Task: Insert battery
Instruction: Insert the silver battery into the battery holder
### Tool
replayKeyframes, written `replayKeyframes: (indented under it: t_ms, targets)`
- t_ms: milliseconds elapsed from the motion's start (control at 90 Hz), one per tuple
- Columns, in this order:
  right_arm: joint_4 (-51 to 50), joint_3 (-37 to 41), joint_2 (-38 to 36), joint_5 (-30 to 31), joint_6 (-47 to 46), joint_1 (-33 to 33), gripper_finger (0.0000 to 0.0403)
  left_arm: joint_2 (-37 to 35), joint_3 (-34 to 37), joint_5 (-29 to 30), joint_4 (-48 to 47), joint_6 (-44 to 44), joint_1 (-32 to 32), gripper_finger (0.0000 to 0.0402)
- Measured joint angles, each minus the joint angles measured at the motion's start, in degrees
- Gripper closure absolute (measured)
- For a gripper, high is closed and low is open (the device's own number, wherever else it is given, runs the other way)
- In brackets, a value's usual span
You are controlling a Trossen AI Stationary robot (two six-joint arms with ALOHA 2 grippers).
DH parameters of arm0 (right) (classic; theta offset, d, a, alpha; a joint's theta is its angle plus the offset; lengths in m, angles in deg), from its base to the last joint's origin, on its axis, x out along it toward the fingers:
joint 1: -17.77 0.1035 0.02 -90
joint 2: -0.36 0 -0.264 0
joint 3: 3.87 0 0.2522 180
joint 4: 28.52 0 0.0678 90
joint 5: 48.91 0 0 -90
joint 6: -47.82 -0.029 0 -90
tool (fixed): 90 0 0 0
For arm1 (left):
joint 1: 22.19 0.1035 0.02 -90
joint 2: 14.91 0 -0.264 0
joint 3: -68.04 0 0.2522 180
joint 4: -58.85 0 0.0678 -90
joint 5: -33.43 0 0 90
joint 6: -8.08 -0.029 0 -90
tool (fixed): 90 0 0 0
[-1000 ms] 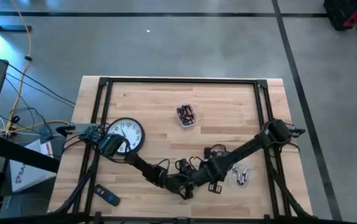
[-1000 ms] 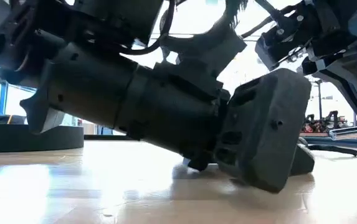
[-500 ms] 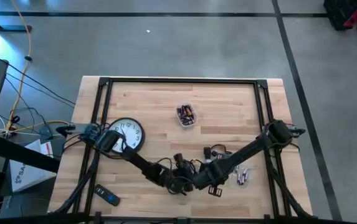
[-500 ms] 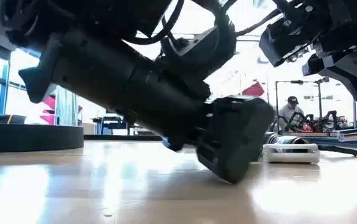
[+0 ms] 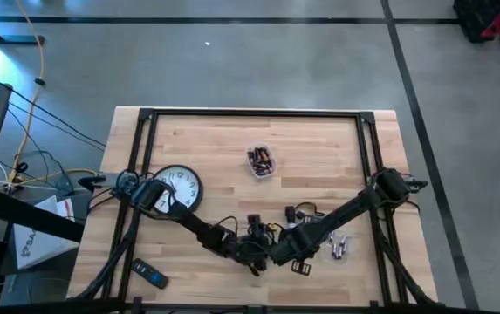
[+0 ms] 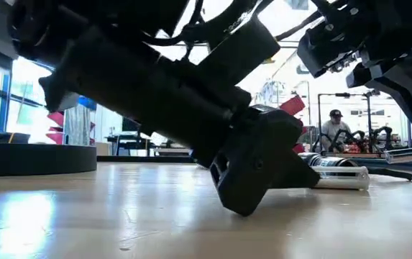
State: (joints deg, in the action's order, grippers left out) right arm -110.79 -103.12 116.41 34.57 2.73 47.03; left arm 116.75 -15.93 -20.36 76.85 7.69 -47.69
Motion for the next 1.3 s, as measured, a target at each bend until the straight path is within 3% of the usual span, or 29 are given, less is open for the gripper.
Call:
replayKeyframes:
  t_ms: [122,544,878,1056,1300]
  targets:
    - [0.21,0.01,0.0,-0.07,-0.41,0.0,0.0403,1.05,0.0,-5.71,2.94,0.25,1.63,0.0204]
    - [1.33,0.0,0.0,-0.28,-1.4,0.31,0.0403,1.71,0.13,-15.25,6.59,5.17,5.36,0.0204]
    - [2.04,0.02,0.0,-0.43,-1.73,0.5,0.0403,3.78,-0.15,-25.39,10.06,16.0,8.79,0.0204]
    - [2.16,0.02,0.0,-0.43,-2.06,0.84,0.0403,3.81,-0.11,-26.01,9.67,16.38,8.29,0.0204]
    - [2.16,0.02,0.0,-0.38,-3.96,2.08,0.0403,3.83,-0.26,-21.41,6.51,15.71,6.55,0.0204]
